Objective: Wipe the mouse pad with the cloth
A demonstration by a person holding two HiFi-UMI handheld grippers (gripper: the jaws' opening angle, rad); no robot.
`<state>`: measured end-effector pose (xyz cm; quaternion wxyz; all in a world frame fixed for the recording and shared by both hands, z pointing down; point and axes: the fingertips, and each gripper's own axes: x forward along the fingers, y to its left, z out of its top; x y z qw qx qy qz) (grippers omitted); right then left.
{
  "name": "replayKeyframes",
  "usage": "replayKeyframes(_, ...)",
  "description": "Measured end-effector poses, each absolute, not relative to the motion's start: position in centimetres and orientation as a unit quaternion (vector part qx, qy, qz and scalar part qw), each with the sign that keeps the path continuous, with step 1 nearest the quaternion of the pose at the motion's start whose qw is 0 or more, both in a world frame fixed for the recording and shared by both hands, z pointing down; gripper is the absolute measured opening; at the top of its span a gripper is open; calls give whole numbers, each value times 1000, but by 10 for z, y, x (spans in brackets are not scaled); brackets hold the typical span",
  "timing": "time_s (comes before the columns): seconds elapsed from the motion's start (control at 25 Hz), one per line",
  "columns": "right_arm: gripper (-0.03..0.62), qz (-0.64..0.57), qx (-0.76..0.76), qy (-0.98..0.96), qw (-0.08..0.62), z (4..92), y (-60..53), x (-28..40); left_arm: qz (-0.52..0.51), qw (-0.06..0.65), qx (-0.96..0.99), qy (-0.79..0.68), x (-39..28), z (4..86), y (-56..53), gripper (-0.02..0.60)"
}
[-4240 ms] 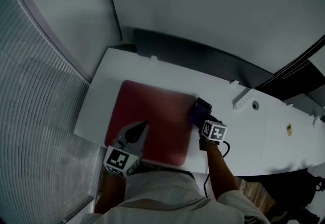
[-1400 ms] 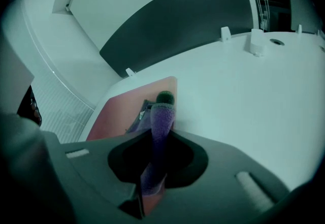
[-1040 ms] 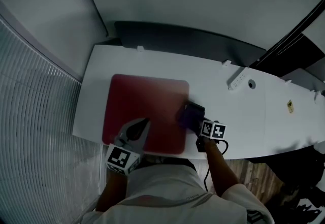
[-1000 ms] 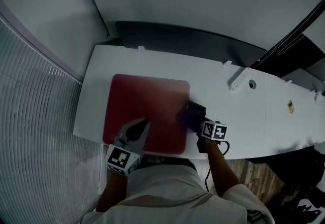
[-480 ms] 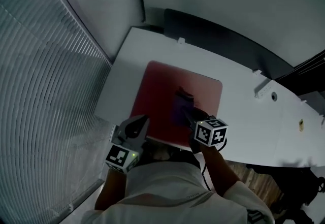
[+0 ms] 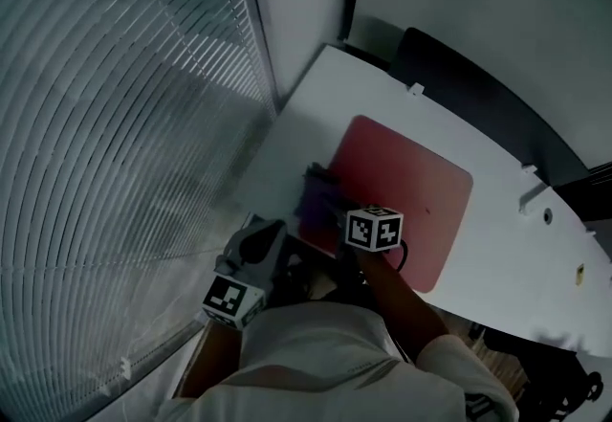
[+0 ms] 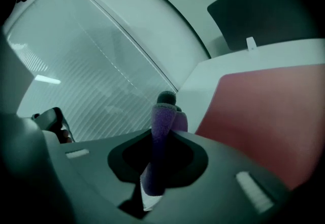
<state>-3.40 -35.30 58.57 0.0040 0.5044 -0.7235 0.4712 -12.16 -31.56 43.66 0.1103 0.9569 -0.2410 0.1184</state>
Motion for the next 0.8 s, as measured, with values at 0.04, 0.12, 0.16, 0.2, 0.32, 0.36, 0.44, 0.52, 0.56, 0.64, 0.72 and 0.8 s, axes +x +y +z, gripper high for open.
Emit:
replayKeyframes(0.04,49,481,506,-716,8,597,-358,-39,120,113,956,-241,-128,438,-317,2)
replayKeyframes(0.12,49,498,519,-694,23,623,-362,-37,127,117,956,-237,-135,446,-319,3)
replayKeyframes(0.16,49,505,529,-682,33,635,-361,-31,126,119,957,-231,-136,448,-320,2)
replayKeyframes(0.2,51,510,538,-670,40,644,-358,-24,121,120,960,-224,-133,446,-320,2)
replayKeyframes(0.32,51,522,560,-642,48,656,-339,-2,120,113,965,-202,-122,434,-317,2)
replayKeyframes(0.36,49,525,566,-634,48,658,-330,7,122,106,967,-195,-117,433,-315,2)
replayKeyframes(0.44,51,527,577,-622,48,664,-310,26,124,89,971,-182,-104,436,-310,2)
replayKeyframes(0.52,51,527,586,-613,46,671,-291,47,119,82,974,-173,-86,442,-302,2)
replayKeyframes(0.56,51,527,590,-610,45,674,-281,57,116,84,975,-169,-75,443,-297,2)
replayKeyframes(0.64,51,527,596,-604,44,677,-261,77,110,88,977,-161,-51,442,-283,3)
replayKeyframes(0.72,51,529,603,-596,41,680,-239,100,107,89,979,-146,-28,444,-266,2)
replayKeyframes(0.8,51,530,610,-588,38,681,-215,122,110,82,982,-131,-6,449,-248,2)
